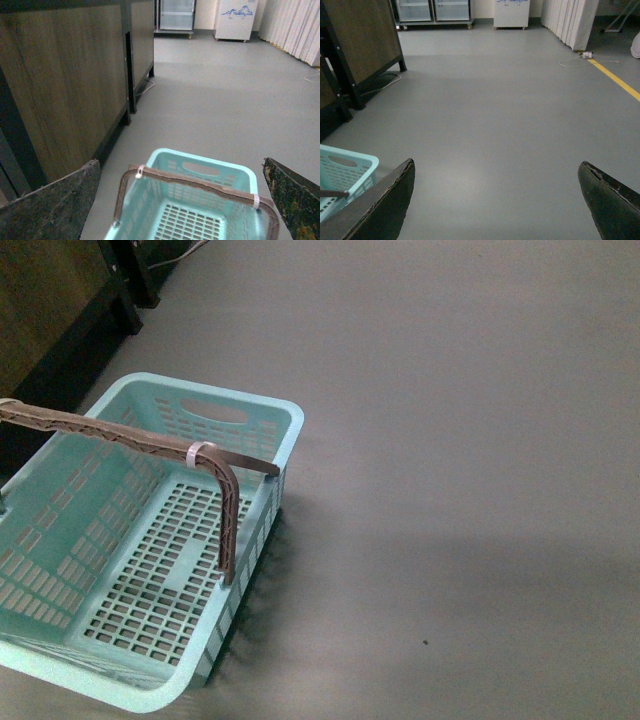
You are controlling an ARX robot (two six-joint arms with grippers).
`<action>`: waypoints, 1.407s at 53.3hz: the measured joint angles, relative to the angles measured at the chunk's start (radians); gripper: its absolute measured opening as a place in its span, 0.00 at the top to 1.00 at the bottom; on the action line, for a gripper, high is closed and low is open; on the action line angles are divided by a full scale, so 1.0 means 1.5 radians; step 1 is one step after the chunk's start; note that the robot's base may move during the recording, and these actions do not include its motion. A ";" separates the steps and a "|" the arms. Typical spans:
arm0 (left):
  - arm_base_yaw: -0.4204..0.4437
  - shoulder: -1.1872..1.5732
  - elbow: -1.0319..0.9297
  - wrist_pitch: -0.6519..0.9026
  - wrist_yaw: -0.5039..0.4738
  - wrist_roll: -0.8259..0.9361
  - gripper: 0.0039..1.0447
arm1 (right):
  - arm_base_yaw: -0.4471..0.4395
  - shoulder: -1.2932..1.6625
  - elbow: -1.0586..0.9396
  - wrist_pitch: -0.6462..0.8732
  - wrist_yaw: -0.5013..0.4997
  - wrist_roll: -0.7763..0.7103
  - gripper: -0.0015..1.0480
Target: Pick lemon and mango into basket
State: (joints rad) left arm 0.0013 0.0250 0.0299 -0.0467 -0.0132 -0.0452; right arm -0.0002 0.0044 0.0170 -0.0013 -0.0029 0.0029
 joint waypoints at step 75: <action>-0.112 1.343 0.552 0.337 -0.034 -0.846 0.06 | 0.000 0.000 0.000 0.000 0.002 0.000 0.08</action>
State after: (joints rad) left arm -0.1673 2.0399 0.8581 0.4595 -0.0639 -1.3140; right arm -0.0002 0.0044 0.0170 -0.0013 -0.0002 0.0029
